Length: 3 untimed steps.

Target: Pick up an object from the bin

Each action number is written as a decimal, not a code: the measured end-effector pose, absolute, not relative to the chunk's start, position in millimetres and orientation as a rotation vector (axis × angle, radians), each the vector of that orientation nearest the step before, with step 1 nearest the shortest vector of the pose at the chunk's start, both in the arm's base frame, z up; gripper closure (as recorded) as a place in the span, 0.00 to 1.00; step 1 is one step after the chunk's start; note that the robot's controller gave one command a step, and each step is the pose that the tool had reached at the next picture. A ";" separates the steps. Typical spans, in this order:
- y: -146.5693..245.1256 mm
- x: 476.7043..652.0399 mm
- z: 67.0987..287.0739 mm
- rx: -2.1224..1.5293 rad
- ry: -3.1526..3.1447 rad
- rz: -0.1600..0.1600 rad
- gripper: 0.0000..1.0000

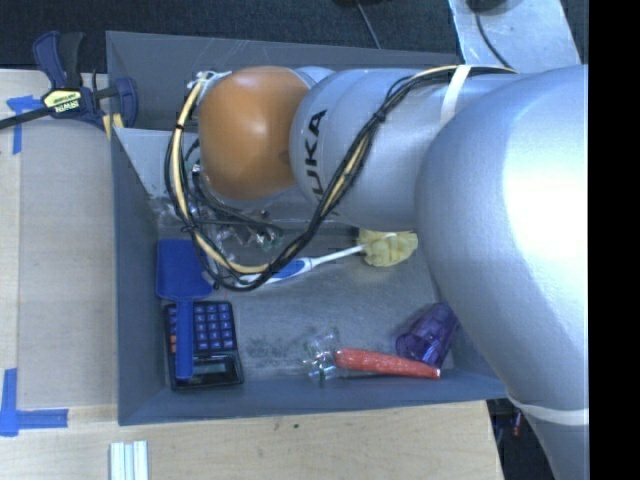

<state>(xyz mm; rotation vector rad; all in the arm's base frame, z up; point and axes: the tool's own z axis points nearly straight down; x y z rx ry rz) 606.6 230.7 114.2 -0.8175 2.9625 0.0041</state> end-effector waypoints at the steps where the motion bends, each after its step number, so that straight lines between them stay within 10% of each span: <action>1: 232.5 587.8 103.9 -0.772 2.986 0.005 0.00; 2: 234.9 623.0 73.6 -0.689 2.995 0.010 1.00; 3: 235.0 622.9 73.8 -0.687 2.996 0.010 1.00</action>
Offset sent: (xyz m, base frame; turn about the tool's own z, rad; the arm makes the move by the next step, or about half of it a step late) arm 0.0153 0.0043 -0.0416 0.0840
